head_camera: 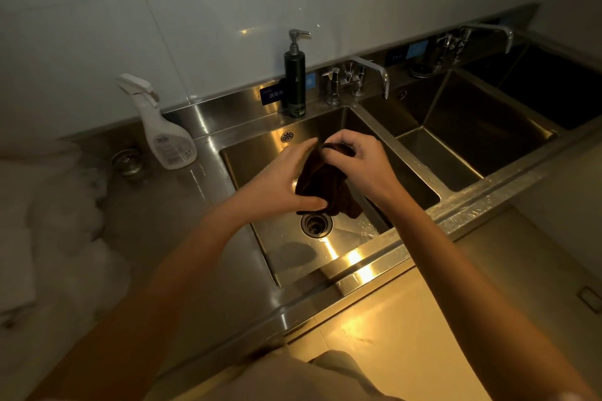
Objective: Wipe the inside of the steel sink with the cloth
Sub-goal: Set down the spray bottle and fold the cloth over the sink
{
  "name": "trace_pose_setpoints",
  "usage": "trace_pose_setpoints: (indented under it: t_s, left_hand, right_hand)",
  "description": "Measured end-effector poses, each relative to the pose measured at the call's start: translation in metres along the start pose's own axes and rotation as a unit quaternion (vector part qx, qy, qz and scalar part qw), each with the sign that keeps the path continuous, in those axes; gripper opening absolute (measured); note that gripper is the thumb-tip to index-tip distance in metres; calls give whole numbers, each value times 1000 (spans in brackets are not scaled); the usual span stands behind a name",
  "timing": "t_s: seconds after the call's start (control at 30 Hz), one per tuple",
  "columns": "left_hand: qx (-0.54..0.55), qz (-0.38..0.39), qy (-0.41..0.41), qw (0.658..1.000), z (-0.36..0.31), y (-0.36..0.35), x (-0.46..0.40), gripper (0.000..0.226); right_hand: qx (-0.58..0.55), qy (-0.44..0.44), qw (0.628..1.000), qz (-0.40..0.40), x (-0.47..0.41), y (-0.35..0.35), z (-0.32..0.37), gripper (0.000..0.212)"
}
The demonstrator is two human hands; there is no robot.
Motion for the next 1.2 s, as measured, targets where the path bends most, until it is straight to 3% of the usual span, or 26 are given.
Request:
trace_pose_setpoints:
  t_s: [0.17, 0.3, 0.57, 0.77, 0.93, 1.0, 1.13, 1.2]
  left_hand:
    - [-135, -147, -17, 980, -19, -13, -4, 110]
    - [-123, -193, -39, 973, -23, -23, -7, 93]
    - [-49, -153, -83, 983, -15, -8, -2, 39]
    - [11, -174, -72, 982, -11, 3, 0, 24]
    - [141, -143, 5, 980, -2, 17, -6, 13]
    - [172, -122, 20, 977, 0, 21, -7, 14]
    - [136, -95, 24, 986, 2, 24, -10, 17]
    - [90, -93, 24, 991, 6, 25, -10, 26]
  right_hand:
    - [-17, -13, 999, -27, -2, 6, 4, 11]
    - [-21, -32, 998, -40, -3, 17, 4, 10]
    - [-2, -76, 996, 47, -8, 26, 3, 16]
    - [-34, -111, 987, 111, -17, 21, 4, 18]
    - [-78, -126, 959, 241, -8, 25, -1, 56]
    - [-33, -102, 970, 220, -6, 24, -2, 52]
    - [9, -62, 994, 88, -8, 26, -2, 15]
    - [44, -60, 995, 67, -9, 28, -4, 17]
Point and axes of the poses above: each hand's wrist, its own x-axis away from the middle knuckle, its own y-axis out of the back of the hand, z = x × y, the point moved 5 cm from there along -x, towards the middle knuckle, and after that the axes turned 1 degree about -z, right-handed, at the moved point
